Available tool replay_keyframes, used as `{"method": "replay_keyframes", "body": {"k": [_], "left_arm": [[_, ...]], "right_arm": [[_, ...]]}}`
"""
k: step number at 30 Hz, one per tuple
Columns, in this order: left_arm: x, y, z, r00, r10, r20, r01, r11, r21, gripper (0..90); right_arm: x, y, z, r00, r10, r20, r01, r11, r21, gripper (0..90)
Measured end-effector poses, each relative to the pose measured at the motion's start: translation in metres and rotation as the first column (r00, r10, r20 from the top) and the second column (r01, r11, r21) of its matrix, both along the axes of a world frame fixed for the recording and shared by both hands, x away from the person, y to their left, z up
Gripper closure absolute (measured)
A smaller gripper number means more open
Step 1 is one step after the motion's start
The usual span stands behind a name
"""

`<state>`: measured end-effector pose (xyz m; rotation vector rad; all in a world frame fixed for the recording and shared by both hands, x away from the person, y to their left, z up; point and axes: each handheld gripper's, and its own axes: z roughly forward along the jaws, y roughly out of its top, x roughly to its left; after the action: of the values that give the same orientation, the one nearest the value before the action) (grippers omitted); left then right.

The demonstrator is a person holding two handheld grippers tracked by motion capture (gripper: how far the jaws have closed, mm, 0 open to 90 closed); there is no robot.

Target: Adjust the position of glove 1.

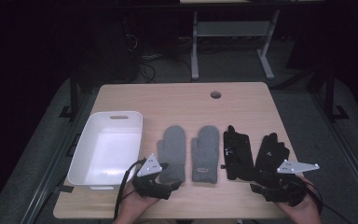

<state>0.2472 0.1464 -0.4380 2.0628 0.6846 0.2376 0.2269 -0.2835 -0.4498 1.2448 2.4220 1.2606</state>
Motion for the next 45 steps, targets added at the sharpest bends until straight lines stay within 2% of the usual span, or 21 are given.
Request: {"method": "replay_keyframes", "body": {"k": [4, 10, 16, 19, 23, 24, 27, 28, 31, 33, 34, 41, 45], "left_arm": [[-0.001, -0.001, 0.001, 1.0, -0.008, 0.003, 0.008, 1.0, 0.0, 18.3], [-0.005, -0.002, 0.001, 0.9996, -0.025, 0.012, 0.025, 0.9997, 0.007, 17.6], [-0.006, 0.002, 0.004, 0.9997, -0.011, 0.022, 0.012, 0.9999, -0.007, 17.6], [-0.005, 0.003, 0.005, 0.9998, -0.006, 0.021, 0.006, 1.0, -0.004, 17.4], [-0.005, 0.003, 0.005, 0.9998, -0.004, 0.022, 0.004, 1.0, -0.004, 17.4], [-0.006, 0.004, 0.005, 0.9998, -0.002, 0.02, 0.002, 1.0, -0.006, 17.4], [-0.007, 0.004, 0.006, 0.9996, -0.002, 0.028, 0.002, 1.0, -0.005, 17.4], [-0.007, 0.004, 0.007, 0.9996, 0.005, 0.029, -0.005, 1.0, -0.006, 17.4], [-0.007, 0.005, 0.008, 0.9995, 0.018, 0.025, -0.018, 0.9998, -0.01, 17.0], [-0.006, 0.005, 0.008, 0.9995, 0.02, 0.025, -0.02, 0.9998, -0.008, 16.9], [-0.006, 0.006, 0.008, 0.9996, 0.019, 0.022, -0.019, 0.9998, -0.008, 16.9], [-0.006, 0.006, 0.008, 0.9995, 0.017, 0.026, -0.017, 0.9998, -0.006, 16.9], [-0.006, 0.006, 0.008, 0.9994, 0.014, 0.032, -0.014, 0.9999, -0.002, 16.9]], "right_arm": [[-0.002, 0.004, 0.004, 0.9994, 0.019, 0.029, -0.019, 1.0, 0.006, 28.5], [-0.005, 0.014, 0.012, 0.9963, 0.054, 0.068, -0.053, 0.999, -0.013, 28.5], [0.002, 0.024, 0.022, 0.9897, 0.099, 0.103, -0.097, 0.995, -0.028, 26.2], [0.009, 0.03, 0.026, 0.9904, 0.124, 0.061, -0.122, 0.992, -0.037, 26.0], [0.017, 0.038, 0.032, 0.9864, 0.153, 0.058, -0.149, 0.986, -0.073, 22.9], [0.021, 0.042, 0.037, 0.9854, 0.164, 0.045, -0.16, 0.984, -0.077, 22.9], [0.024, 0.045, 0.041, 0.9846, 0.17, 0.039, -0.167, 0.983, -0.081, 22.9], [0.029, 0.049, 0.046, 0.9833, 0.181, 0.022, -0.179, 0.981, -0.081, 22.8], [0.032, 0.053, 0.049, 0.9814, 0.191, 0.022, -0.189, 0.979, -0.075, 22.8], [0.035, 0.056, 0.053, 0.9805, 0.196, 0.002, -0.196, 0.978, -0.073, 22.8], [0.039, 0.059, 0.055, 0.978, 0.208, 0.003, -0.207, 0.975, -0.083, 22.8], [0.049, 0.07, 0.063, 0.9753, 0.221, -0.007, -0.221, 0.97, -0.1, 22.8], [0.057, 0.079, 0.068, 0.9695, 0.245, -0.005, -0.244, 0.962, -0.12, 22.8]]}}
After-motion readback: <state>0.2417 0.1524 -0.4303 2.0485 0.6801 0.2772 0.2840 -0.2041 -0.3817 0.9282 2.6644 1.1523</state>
